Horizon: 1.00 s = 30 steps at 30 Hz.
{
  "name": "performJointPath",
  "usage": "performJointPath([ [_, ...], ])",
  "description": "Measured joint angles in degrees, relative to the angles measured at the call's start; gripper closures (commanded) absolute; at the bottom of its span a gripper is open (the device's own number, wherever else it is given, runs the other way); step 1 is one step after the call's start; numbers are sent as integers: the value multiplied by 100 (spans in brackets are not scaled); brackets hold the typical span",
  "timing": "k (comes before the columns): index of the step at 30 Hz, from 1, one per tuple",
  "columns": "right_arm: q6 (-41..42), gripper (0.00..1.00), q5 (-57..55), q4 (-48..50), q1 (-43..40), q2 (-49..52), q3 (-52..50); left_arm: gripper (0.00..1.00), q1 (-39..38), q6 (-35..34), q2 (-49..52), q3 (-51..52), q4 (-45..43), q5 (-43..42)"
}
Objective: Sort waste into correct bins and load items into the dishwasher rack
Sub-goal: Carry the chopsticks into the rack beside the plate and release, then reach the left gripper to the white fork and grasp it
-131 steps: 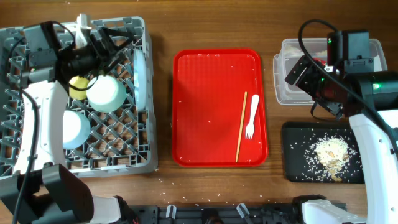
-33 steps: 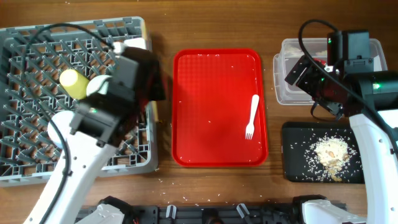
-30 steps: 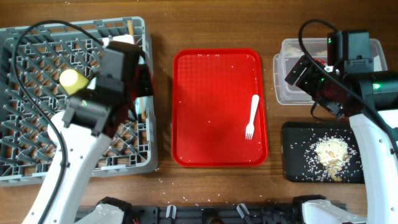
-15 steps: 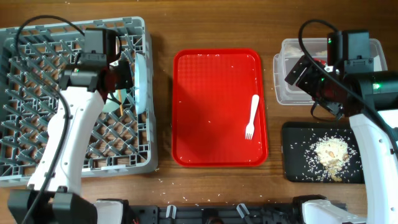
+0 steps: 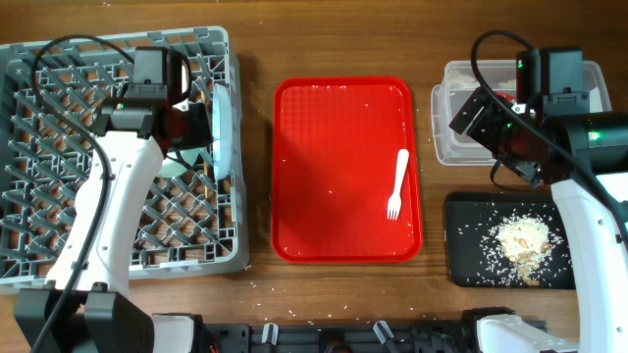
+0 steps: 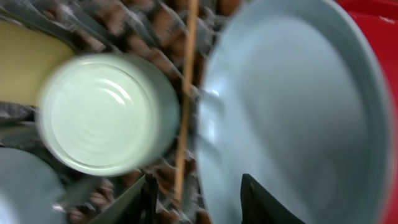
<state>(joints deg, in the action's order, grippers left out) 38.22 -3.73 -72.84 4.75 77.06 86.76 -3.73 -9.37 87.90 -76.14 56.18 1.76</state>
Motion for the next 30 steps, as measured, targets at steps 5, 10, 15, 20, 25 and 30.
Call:
performJointPath([
  [5, 0, 0, 0, 0, 0, 0, 0, 80, 35, -131, -98, 0, 352, -1534],
  [10, 0, 0, 0, 0, 0, 0, 0, 75, 31, -271, -398, 0, 358, -1917],
  [15, 0, 0, 0, 0, 0, 0, 0, 75, 31, -518, -994, 2, 348, -1661],
  [20, 0, 0, 0, 2, 0, 0, 0, 69, -11, -804, -1460, 0, 424, -1961],
  [25, 0, 0, 0, -2, 0, -2, 0, 58, -981, -920, -1537, 0, 227, -2841],
  [30, 0, 0, 0, 0, 2, 0, 0, 32, -2747, -960, -1058, 0, -767, -2736],
])
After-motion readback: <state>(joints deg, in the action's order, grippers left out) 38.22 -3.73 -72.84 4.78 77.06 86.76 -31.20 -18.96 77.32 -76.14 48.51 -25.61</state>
